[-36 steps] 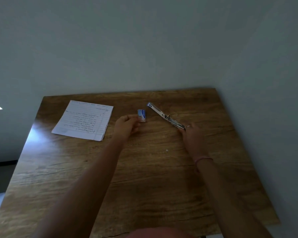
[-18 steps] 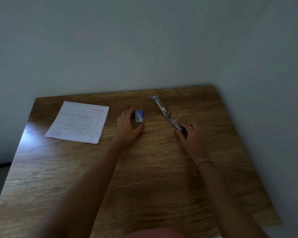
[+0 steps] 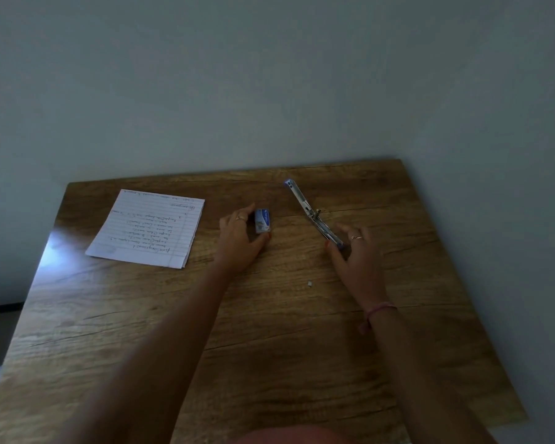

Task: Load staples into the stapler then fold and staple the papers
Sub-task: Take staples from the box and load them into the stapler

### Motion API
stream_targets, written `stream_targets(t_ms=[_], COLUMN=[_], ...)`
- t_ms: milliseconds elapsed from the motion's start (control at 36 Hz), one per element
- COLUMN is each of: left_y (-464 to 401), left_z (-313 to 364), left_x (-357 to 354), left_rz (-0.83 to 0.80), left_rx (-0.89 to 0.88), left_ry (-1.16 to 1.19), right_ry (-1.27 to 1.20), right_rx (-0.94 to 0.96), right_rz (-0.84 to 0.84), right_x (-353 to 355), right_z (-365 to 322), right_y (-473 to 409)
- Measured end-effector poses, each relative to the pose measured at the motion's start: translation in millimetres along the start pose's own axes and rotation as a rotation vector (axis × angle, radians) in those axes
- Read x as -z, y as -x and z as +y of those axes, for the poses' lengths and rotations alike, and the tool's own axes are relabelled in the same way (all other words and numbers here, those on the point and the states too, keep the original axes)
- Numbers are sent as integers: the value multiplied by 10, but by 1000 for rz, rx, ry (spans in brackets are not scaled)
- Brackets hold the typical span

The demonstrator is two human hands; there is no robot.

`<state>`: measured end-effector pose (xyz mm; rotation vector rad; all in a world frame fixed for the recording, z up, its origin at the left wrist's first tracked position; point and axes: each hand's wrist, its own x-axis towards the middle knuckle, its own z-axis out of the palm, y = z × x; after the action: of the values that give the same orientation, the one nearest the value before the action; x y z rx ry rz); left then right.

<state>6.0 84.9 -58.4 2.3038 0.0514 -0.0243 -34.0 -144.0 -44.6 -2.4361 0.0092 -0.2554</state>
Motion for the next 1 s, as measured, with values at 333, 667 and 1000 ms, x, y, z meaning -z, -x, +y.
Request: stream_targets(t_ms=[333, 667, 1000], left_y=[603, 849, 832], left_z=[-98, -139, -141], left_x=[-15, -198, -180], left_rz=[-109, 159, 153], left_rx=[-134, -68, -83], left_ry=[-54, -293, -264], right_ry=[-47, -5, -4], right_rx=[253, 84, 11], right_rz=[-376, -459, -622], right_x=[-165, -404, -495], right_z=[-339, -501, -563], right_y=[74, -111, -193])
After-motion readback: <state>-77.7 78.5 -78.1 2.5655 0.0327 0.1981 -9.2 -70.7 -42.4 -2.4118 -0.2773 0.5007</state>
